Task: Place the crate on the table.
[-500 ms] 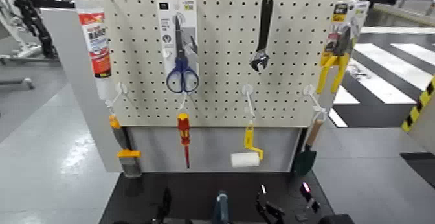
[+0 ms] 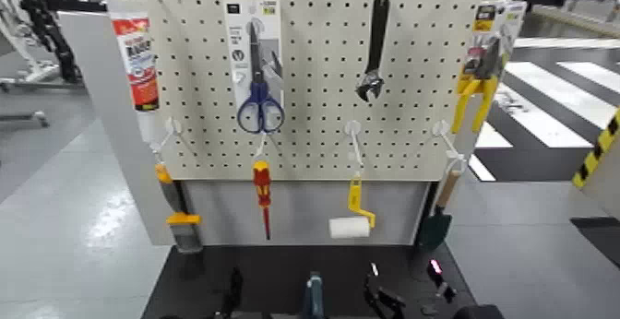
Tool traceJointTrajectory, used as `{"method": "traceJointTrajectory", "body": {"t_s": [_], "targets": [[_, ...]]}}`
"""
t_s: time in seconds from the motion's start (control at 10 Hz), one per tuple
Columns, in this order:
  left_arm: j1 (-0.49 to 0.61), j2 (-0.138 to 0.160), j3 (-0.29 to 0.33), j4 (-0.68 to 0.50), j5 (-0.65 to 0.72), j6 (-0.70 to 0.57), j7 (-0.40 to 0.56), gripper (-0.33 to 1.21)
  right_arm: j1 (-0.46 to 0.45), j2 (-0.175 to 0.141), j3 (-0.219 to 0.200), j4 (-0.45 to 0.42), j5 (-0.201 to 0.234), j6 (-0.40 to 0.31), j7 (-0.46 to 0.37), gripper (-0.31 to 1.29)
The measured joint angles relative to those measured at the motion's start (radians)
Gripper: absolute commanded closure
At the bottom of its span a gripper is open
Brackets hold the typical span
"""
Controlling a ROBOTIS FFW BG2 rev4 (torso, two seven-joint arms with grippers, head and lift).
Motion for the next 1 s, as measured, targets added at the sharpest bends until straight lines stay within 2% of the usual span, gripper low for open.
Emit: {"method": "traceJointTrajectory", "body": {"t_s": [0.6, 1.0], "targets": [[-0.004, 0.015, 0.05, -0.004, 0.0, 0.022, 0.031, 1.19, 0.0, 0.001, 0.002, 0.003, 0.0, -0.001, 0.0, 0.15], [-0.044, 0.018, 0.066, 0.044, -0.001, 0.04, 0.034, 1.19, -0.002, 0.002, 0.0, 0.007, -0.003, -0.008, 0.0, 0.15]]}}
